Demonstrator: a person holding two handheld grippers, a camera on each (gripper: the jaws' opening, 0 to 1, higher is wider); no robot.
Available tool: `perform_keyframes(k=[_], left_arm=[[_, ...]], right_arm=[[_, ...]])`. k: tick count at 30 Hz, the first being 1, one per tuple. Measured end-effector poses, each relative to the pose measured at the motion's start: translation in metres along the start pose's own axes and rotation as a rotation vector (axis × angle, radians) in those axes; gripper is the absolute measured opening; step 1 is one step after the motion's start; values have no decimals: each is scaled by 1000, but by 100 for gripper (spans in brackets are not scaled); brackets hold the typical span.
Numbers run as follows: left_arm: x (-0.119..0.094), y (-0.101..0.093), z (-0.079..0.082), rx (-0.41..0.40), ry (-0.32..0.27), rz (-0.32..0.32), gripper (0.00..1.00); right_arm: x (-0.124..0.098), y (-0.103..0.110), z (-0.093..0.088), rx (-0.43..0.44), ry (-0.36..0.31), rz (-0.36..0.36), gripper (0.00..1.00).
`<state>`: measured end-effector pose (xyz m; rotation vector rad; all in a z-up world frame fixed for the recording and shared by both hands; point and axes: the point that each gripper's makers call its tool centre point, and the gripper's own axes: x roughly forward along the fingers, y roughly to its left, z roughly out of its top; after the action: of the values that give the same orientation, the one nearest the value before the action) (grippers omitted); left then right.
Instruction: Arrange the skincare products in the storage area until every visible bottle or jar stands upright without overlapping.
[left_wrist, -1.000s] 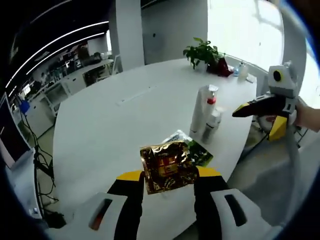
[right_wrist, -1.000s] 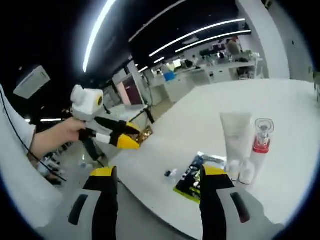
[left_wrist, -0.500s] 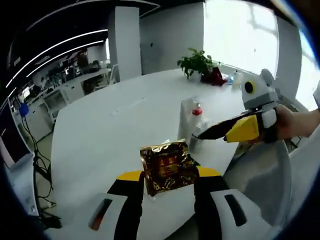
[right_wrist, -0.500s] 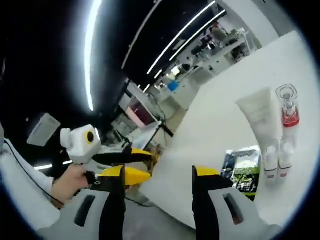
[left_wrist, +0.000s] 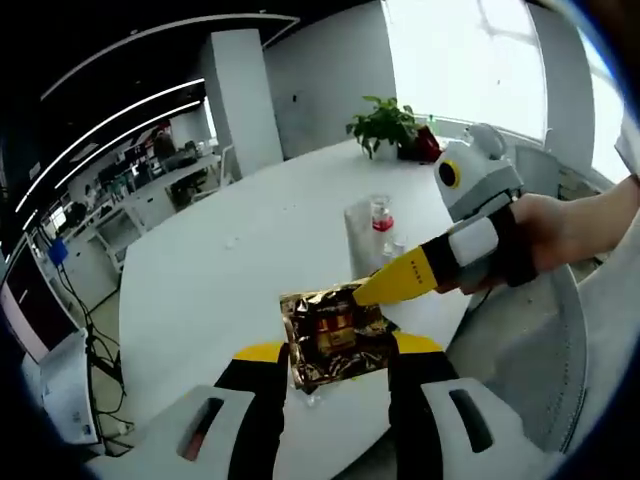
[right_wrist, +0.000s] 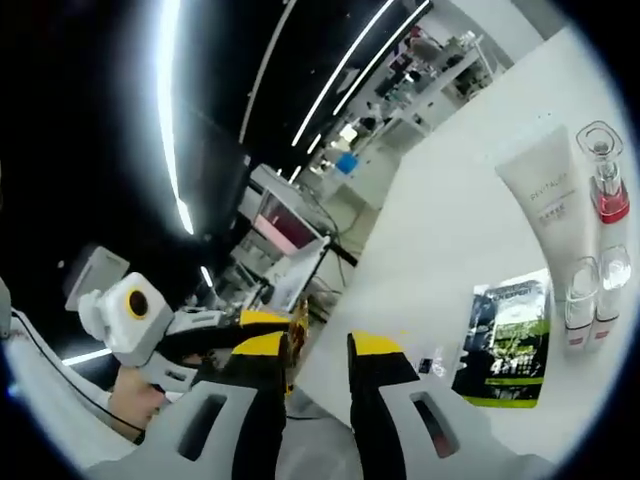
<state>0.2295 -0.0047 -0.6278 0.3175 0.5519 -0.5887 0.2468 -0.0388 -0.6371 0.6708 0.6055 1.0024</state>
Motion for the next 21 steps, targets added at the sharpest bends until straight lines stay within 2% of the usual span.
perform_keyframes(k=[8, 12, 15, 19, 21], left_arm=[[1, -1, 0, -7, -8, 6, 44], [2, 0, -2, -19, -9, 6, 43], [2, 1, -4, -31, -5, 1, 40], [5, 2, -9, -39, 6, 2, 43], [7, 4, -14, -54, 10, 3, 43]], right_arm=[[6, 6, -4, -14, 22, 21, 14], [7, 7, -3, -12, 10, 23, 3], [8, 3, -3, -2, 6, 9, 2], [9, -3, -3, 12, 1, 0, 1], [11, -6, -4, -8, 12, -14, 1]])
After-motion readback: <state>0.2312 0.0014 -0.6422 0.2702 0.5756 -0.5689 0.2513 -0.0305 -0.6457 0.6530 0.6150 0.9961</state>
